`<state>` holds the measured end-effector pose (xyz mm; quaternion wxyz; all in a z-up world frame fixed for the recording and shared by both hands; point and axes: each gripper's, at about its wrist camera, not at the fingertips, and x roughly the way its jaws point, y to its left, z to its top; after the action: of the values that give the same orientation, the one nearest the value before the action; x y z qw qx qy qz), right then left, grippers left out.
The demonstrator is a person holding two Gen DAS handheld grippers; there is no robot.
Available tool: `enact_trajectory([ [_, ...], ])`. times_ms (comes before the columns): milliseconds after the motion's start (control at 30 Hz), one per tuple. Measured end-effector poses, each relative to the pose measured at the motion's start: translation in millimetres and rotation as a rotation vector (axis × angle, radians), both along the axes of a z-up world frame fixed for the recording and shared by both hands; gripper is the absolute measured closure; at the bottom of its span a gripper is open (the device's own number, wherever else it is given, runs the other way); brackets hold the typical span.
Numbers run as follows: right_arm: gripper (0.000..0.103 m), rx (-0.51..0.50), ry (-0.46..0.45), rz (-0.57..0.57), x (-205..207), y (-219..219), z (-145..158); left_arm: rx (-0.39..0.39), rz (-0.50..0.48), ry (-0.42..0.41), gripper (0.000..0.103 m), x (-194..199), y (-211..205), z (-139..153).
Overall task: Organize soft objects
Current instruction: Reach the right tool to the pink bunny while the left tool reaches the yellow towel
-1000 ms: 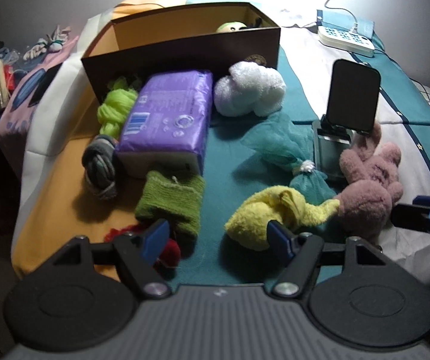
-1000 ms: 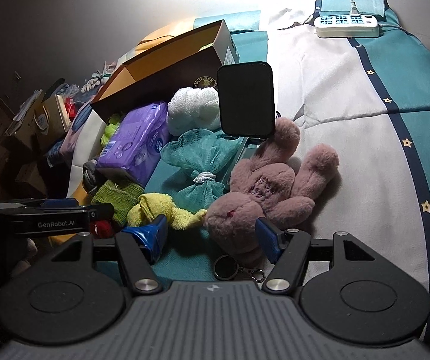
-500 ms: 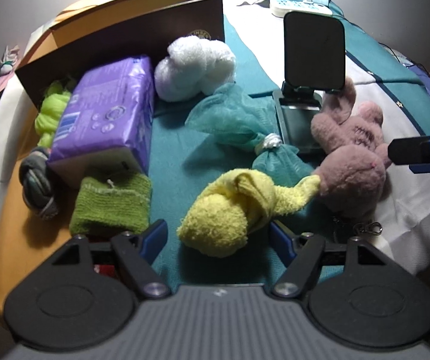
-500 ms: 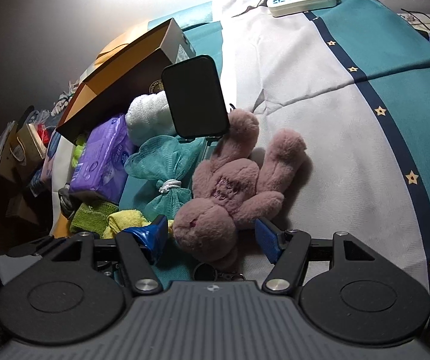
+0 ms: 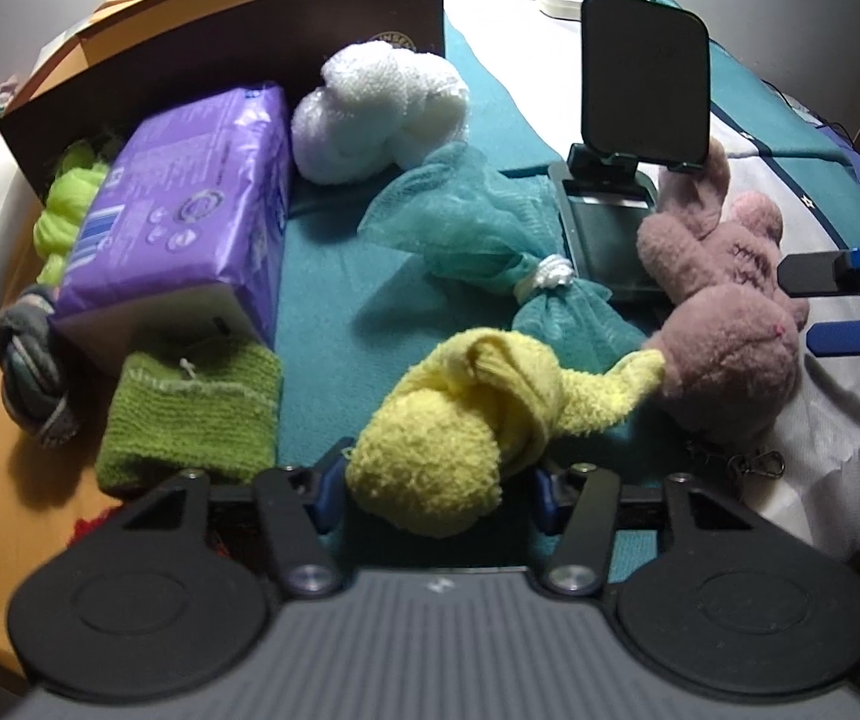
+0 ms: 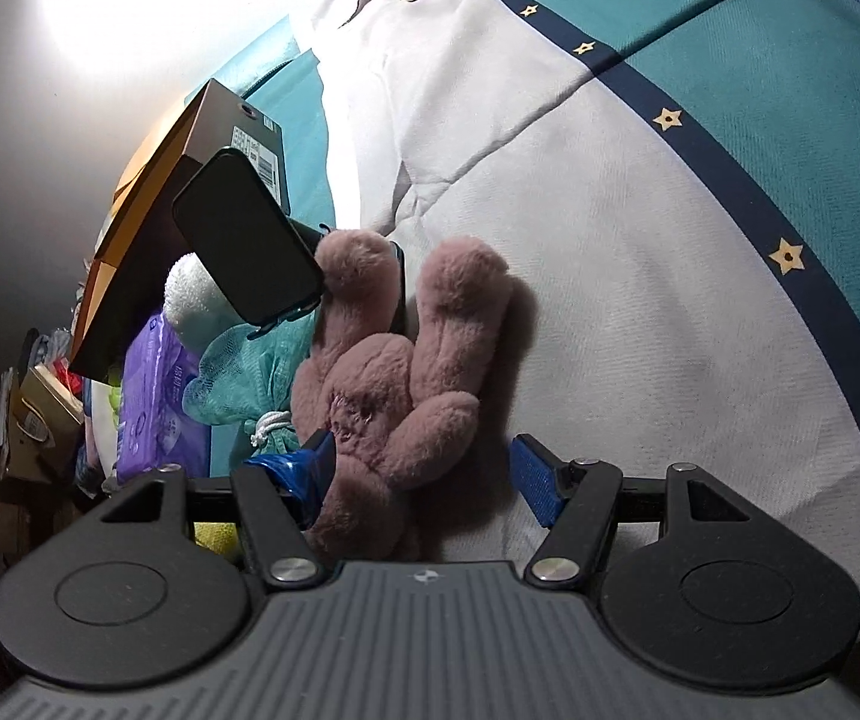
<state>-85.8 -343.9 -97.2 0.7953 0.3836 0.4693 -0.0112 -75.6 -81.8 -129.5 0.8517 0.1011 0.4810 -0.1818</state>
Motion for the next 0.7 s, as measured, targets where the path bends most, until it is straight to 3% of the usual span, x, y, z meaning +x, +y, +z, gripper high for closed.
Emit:
enact_trajectory([
  [400, 0.052, 0.159, -0.057, 0.011, 14, 1, -20, -0.034, 0.028, 0.007, 0.066, 3, 8, 5],
  [500, 0.053, 0.206, -0.087, 0.043, 17, 7, -20, -0.049, 0.027, -0.002, 0.067, 1, 8, 9],
  [700, 0.055, 0.210, -0.086, 0.035, 24, 16, -28, -0.058, 0.010, -0.027, 0.068, -8, 6, 21],
])
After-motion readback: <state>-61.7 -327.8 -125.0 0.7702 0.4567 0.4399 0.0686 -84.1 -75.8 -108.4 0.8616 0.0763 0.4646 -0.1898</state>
